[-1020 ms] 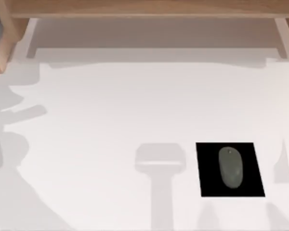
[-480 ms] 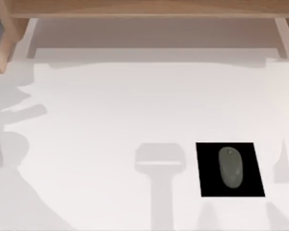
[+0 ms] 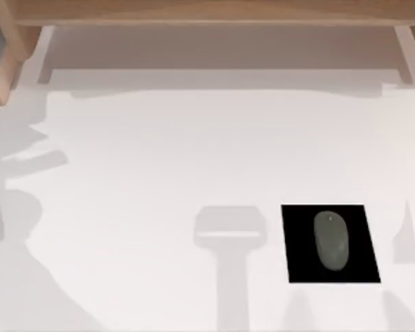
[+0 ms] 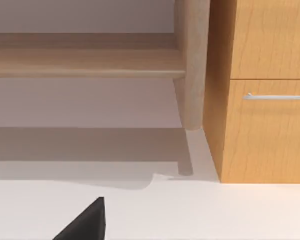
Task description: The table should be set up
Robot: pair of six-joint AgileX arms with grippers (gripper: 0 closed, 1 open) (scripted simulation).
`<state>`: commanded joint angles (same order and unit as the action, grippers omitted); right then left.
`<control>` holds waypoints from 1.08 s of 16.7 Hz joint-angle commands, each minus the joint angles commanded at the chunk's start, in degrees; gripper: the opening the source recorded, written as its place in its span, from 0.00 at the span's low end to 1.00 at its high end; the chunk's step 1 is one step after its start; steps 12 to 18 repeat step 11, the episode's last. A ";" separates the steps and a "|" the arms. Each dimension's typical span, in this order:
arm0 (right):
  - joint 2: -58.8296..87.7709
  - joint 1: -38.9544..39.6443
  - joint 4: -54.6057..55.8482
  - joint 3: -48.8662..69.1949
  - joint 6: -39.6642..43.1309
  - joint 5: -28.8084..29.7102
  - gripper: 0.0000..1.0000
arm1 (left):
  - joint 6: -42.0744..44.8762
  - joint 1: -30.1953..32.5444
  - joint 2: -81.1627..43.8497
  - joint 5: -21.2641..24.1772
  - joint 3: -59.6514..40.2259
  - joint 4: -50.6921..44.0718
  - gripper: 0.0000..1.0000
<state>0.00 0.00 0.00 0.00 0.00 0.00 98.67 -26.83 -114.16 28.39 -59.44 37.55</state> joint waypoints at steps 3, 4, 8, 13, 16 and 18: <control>0.00 0.00 0.00 0.00 0.00 0.00 1.00 | 0.20 -1.09 2.07 0.86 2.24 0.76 1.00; 0.00 0.00 0.00 0.00 0.00 0.00 1.00 | 0.38 -1.60 3.09 1.29 3.52 1.08 1.00; 0.00 0.00 0.00 0.00 0.00 0.00 1.00 | 1.18 -3.38 6.94 3.14 8.95 2.35 1.00; 0.00 0.00 0.00 0.00 0.00 0.00 1.00 | 1.40 -3.96 7.41 3.66 10.93 2.68 1.00; 0.00 0.00 0.00 0.00 0.00 0.00 1.00 | 1.40 -3.96 7.41 3.66 10.93 2.68 1.00; 0.00 0.00 0.00 0.00 0.00 0.00 1.00 | 1.40 -3.96 7.41 3.66 10.93 2.68 1.00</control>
